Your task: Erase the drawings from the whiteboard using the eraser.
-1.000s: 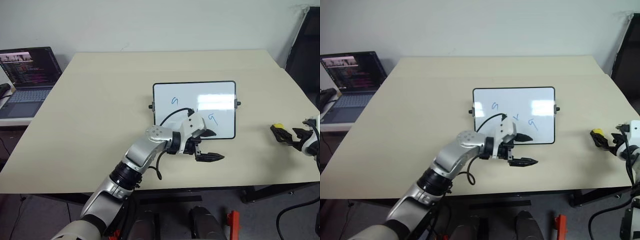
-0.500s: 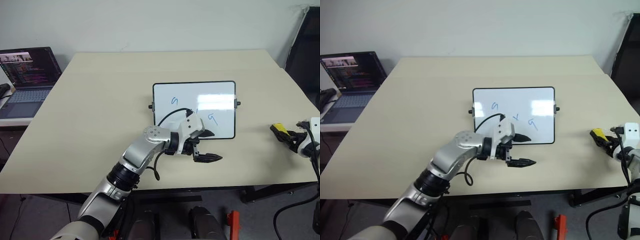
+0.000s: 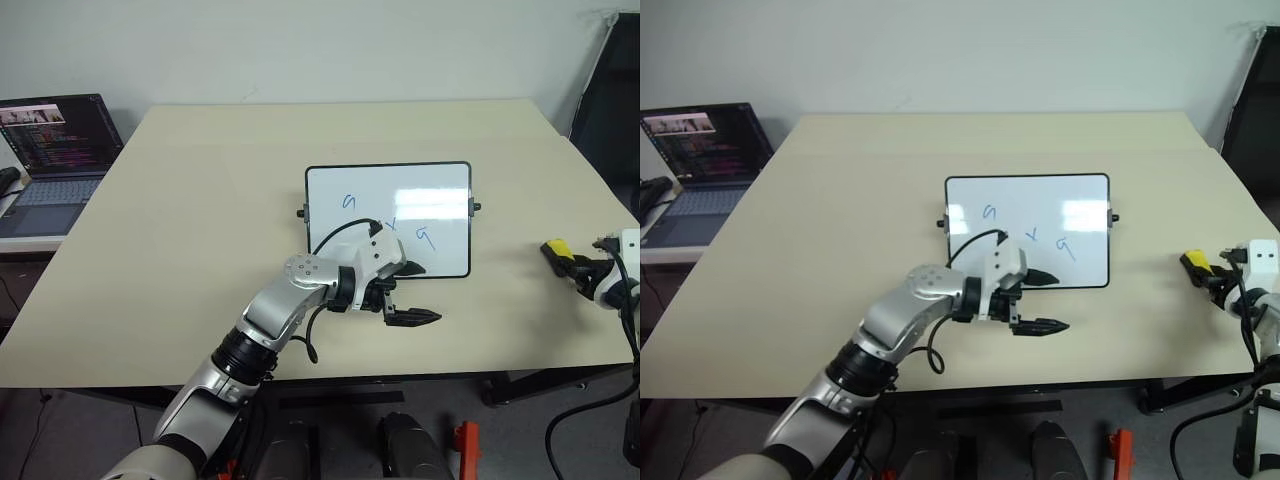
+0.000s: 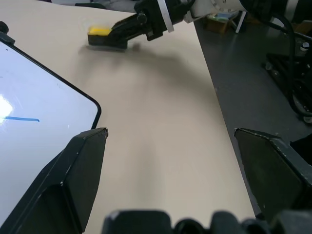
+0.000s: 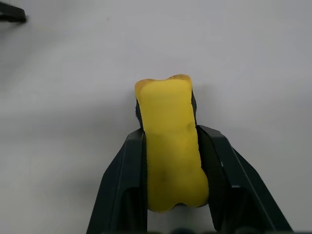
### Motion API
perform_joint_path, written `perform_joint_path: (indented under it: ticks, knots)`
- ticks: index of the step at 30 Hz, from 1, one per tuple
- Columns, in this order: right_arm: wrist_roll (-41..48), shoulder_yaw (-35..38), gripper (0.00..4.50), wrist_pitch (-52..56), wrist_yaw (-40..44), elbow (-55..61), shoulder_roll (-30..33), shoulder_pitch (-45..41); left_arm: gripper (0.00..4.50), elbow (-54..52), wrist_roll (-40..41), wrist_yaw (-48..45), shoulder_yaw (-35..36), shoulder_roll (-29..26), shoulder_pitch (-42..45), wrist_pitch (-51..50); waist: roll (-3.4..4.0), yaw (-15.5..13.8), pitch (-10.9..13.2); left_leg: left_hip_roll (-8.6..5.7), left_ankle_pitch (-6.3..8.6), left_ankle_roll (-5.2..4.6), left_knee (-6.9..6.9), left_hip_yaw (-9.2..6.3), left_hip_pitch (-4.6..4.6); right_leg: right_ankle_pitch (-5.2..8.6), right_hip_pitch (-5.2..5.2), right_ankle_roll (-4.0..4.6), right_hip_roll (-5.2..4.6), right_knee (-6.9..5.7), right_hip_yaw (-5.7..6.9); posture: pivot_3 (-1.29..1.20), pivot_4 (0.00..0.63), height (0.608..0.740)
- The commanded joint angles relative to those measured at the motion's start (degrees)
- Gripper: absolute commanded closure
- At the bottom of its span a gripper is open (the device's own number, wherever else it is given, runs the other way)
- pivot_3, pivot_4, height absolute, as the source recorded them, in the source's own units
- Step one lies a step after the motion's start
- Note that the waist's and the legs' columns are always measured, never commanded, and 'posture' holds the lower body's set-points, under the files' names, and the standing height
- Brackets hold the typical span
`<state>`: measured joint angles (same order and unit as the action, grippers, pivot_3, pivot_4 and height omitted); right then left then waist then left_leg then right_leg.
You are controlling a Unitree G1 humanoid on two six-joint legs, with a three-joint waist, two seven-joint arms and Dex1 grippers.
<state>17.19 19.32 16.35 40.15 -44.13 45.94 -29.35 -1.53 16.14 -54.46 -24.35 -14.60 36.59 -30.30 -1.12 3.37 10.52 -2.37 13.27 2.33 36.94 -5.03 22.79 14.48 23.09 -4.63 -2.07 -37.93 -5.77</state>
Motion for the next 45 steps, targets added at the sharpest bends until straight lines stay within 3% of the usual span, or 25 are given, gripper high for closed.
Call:
perform_joint_path:
  ticks: [1, 7, 11, 15, 18, 22, 31, 45]
  knots:
    - [3.1, 2.7, 3.36, 3.1, -1.5, 11.1, -0.7, 2.1, 0.00, -3.6, 0.0, 0.1, 2.5, -1.9, -0.9, 1.5, 0.00, 0.0, 0.0, 0.00, 0.00, 0.00, -0.01, -0.03, 0.00, 0.00, 0.00, 0.00, 0.00, 0.00, 0.02, 0.00, 0.150, 0.740]
    - [14.9, 4.2, 3.36, 14.8, -5.0, 38.7, -5.7, -1.3, 0.00, -9.9, -0.6, 1.4, 7.4, -10.2, -3.7, 0.2, 0.06, 0.7, 0.0, 0.13, 0.00, 0.00, 0.00, -0.06, 0.00, 0.00, 0.07, 0.00, 0.01, -0.09, -0.01, 0.00, 0.150, 0.740]
    - [18.5, -2.9, 3.38, 19.3, -4.8, 48.6, -10.1, -8.7, 0.00, -13.5, 0.8, 1.7, 12.3, -15.6, -6.0, -1.3, 0.04, 0.8, 0.0, 0.16, 0.00, 0.00, 0.01, -0.22, 0.02, 0.01, 0.02, -0.02, 0.00, -0.05, 0.12, 0.00, 0.150, 0.740]
    - [16.1, -12.1, 3.38, 19.0, -3.9, 51.2, -15.0, -13.6, 0.00, -12.9, 2.4, 1.7, 16.9, -18.4, -9.2, -1.2, 0.04, 0.6, 0.0, 0.30, 0.00, 0.00, -0.01, -0.41, 0.06, -0.01, 0.03, 0.01, -0.04, -0.04, 0.28, 0.00, 0.150, 0.740]
    - [8.6, -22.8, 3.38, 12.6, -1.9, 46.6, -21.0, -15.5, 0.00, -7.6, 0.1, 3.5, 19.6, -18.7, -12.4, 5.0, 0.04, 0.2, 0.0, 0.27, 0.00, 0.00, -0.05, -0.43, 0.07, -0.02, 0.07, 0.03, -0.11, -0.03, 0.29, 0.00, 0.150, 0.740]
    - [-0.8, -29.7, 3.38, 3.7, -1.8, 36.6, -25.3, -18.0, 0.00, -6.8, 0.1, 4.8, 21.2, -18.6, -14.9, 7.1, 0.01, -0.4, 0.1, 0.22, 0.00, 0.01, -0.04, -0.46, 0.15, -0.03, 0.16, 0.04, -0.16, -0.04, 0.36, 0.00, 0.150, 0.740]
    - [-10.8, -30.8, 3.38, -10.4, -4.0, 16.2, -30.1, -24.2, 0.00, -10.2, 0.9, 6.3, 22.3, -19.1, -19.9, 6.1, 0.00, -0.5, 0.1, 0.16, 0.00, 0.02, -0.11, -0.77, 0.15, -0.04, 0.16, 0.06, -0.26, -0.04, 0.50, 0.00, 0.150, 0.740]
    - [-18.5, -32.5, 3.38, -20.1, -3.2, 1.5, -32.6, -27.7, 0.00, -15.8, 1.6, 10.1, 23.8, -18.9, -24.6, 3.9, 0.01, 0.4, 0.1, 0.15, 0.00, 0.02, -0.13, -0.76, 0.07, -0.07, 0.14, 0.12, -0.19, -0.09, 0.43, 0.00, 0.150, 0.740]
